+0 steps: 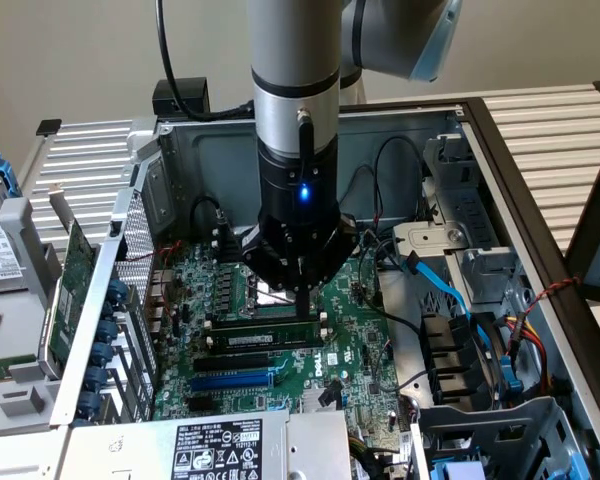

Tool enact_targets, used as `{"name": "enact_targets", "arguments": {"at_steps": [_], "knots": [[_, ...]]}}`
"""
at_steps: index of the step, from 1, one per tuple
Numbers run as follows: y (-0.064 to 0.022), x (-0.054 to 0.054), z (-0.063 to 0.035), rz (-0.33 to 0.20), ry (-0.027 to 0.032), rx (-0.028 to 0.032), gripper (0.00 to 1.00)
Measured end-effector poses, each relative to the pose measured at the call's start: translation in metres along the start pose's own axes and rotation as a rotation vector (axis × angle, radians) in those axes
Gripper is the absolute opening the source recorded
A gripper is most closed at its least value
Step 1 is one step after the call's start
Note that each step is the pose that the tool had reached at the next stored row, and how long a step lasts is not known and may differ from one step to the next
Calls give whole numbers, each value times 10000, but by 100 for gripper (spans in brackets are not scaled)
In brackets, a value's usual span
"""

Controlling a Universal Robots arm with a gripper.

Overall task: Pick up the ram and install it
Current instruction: 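Press down the ram until it locks into place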

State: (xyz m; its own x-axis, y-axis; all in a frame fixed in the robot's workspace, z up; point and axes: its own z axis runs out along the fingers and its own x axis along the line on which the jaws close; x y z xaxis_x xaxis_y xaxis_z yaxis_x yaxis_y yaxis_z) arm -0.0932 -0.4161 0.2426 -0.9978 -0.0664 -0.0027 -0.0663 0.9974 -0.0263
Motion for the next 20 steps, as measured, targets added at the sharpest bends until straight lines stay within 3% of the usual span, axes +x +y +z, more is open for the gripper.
{"name": "enact_targets", "arguments": {"at_steps": [11,14,17,20], "knots": [[2,-8,151,-8,-126,-2,11],[2,-7,176,-8,-139,-46,11],[6,15,118,-3,-154,-100,11],[-3,41,12,-7,-125,-86,11]]}}
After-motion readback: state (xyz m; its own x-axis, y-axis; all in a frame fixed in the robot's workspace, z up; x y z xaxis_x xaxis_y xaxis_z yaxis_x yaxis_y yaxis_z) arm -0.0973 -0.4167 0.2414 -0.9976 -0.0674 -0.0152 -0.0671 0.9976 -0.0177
